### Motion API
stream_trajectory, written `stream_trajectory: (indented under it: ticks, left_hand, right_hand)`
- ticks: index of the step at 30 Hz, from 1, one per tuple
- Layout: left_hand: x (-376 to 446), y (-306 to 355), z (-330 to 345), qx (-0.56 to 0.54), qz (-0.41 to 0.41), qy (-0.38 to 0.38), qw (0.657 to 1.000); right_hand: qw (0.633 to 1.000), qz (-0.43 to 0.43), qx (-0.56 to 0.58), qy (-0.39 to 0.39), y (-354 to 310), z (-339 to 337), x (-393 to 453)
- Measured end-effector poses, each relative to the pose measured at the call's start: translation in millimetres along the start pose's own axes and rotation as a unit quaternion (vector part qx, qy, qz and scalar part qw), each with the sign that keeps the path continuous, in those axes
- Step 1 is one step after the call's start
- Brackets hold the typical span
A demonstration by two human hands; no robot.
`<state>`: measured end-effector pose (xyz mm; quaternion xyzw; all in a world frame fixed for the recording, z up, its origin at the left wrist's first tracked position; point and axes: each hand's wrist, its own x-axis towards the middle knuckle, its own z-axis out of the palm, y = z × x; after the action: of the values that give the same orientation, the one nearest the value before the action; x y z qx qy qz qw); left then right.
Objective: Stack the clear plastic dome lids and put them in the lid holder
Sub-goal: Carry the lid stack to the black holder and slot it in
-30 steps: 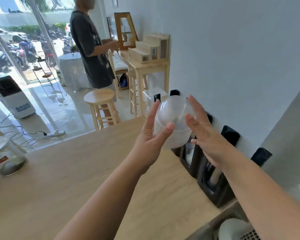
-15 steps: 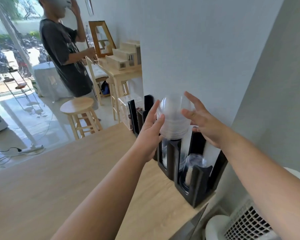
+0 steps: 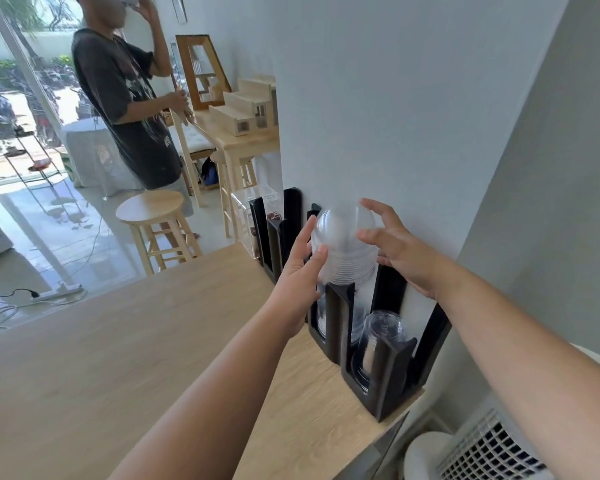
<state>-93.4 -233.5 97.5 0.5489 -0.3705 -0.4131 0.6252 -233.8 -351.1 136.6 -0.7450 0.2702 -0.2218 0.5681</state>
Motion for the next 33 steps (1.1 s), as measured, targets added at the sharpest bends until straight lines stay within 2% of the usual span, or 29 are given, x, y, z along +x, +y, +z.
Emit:
stream_trajectory:
  ticks: [3, 7, 11, 18, 22, 26, 29, 33]
  left_hand:
    - [-1.0, -9.0, 0.3, -0.028, 0.005, 0.024, 0.999]
    - [-5.4, -18.8, 4.7, -0.061, 0.006, 0.095, 0.994]
    - [-4.4, -30.7, 7.0, -0.073, -0.008, 0.125, 0.989]
    - [-0.7, -44.2, 8.8, -0.005, 0.023, 0.082, 0.996]
    - [-2.7, -53.5, 7.0, -0.046, -0.012, 0.089, 0.995]
    - [0.2, -65.7, 2.4, -0.136, -0.059, 0.113, 0.983]
    - [2.6, -75.8, -0.8, -0.182, -0.089, 0.127, 0.971]
    - [4.7, -88.1, -4.8, -0.143, -0.129, 0.157, 0.969]
  right_hand:
    - [0.999, 0.012, -0.031, -0.001, 1.7, -0.5, 3.2]
    - [0.996, 0.022, -0.082, -0.001, 3.5, -2.7, 5.5]
    - [0.986, 0.003, -0.160, 0.036, 12.2, -1.0, 9.8]
    - [0.957, -0.018, -0.288, 0.028, 25.6, 8.0, 11.4]
    - [0.924, -0.023, -0.380, -0.022, 19.8, 12.8, 11.8]
    - [0.878, -0.020, -0.478, -0.006, 19.6, 18.9, 14.0]
    - [0.875, -0.031, -0.484, 0.008, 20.8, 16.9, 11.8]
    - [0.863, -0.058, -0.501, 0.024, 21.6, 10.3, 11.2]
